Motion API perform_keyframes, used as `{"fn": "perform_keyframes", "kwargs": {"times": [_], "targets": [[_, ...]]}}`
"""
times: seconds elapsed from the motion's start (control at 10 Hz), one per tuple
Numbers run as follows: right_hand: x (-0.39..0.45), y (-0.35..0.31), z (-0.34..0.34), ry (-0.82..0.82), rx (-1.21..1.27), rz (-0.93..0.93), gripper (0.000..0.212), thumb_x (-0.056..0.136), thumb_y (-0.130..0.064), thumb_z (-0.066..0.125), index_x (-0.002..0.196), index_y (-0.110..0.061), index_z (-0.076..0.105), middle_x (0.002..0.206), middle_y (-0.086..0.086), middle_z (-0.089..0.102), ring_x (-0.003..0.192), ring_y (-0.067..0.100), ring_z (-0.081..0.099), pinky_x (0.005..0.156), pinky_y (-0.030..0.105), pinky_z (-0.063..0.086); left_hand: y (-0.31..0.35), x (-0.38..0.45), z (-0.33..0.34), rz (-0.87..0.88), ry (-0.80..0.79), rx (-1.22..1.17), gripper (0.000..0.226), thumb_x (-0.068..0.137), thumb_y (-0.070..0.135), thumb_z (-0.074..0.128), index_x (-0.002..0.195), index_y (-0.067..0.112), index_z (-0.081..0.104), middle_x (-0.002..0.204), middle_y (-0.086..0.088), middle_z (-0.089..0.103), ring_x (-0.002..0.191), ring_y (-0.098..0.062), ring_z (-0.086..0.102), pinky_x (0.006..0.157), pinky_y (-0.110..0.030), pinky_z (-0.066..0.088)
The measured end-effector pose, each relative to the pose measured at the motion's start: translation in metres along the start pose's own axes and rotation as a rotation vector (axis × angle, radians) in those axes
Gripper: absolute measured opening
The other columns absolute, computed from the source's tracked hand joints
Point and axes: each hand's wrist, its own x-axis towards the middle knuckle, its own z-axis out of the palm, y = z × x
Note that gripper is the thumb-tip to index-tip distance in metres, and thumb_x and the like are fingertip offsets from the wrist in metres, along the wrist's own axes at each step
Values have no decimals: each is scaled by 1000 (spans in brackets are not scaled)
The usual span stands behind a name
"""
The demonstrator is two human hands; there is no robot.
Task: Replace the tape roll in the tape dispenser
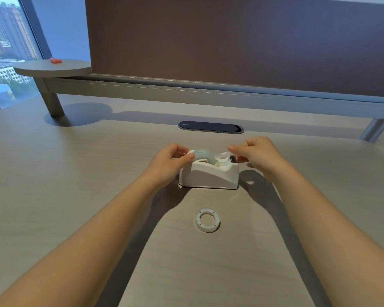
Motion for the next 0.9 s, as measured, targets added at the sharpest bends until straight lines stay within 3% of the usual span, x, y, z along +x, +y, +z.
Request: {"fn": "perform_keyframes", "kwargs": {"times": [0.1,0.3,0.6,0.7,0.9], "targets": [[2,8,-6,-25,143,71,35,79,-19,63,53,-13,40,67,5,57,67,20,58,67,32,49,0,-1,1,2,2,-16,29,80,33,56,104,16,52,106,-2,55,105,-23,52,95,-46,47],[3,19,-4,-57,182,184,29,78,-20,64,56,-10,48,72,8,54,70,26,57,78,41,53,1,-3,2,4,9,-11,37,77,32,59,109,14,52,113,-3,56,107,-23,52,90,-41,48],[4,34,0,-196,256,381,34,76,-38,62,69,-5,54,66,7,51,54,15,50,44,22,53,2,-1,3,-2,-7,-22,33,76,27,61,105,15,50,112,-3,56,105,-23,52,85,-37,47],[5,38,5,-211,383,432,32,76,-36,62,69,-6,53,64,6,48,45,12,48,35,17,49,2,-2,4,4,-11,-15,27,78,25,59,101,17,49,108,-1,54,103,-23,51,86,-37,47],[3,40,9,-188,503,402,23,86,-14,52,63,-9,47,62,5,46,52,11,42,33,15,48,2,-3,6,3,-13,-12,23,80,25,57,99,18,47,106,1,51,101,-21,48,84,-35,45]]}}
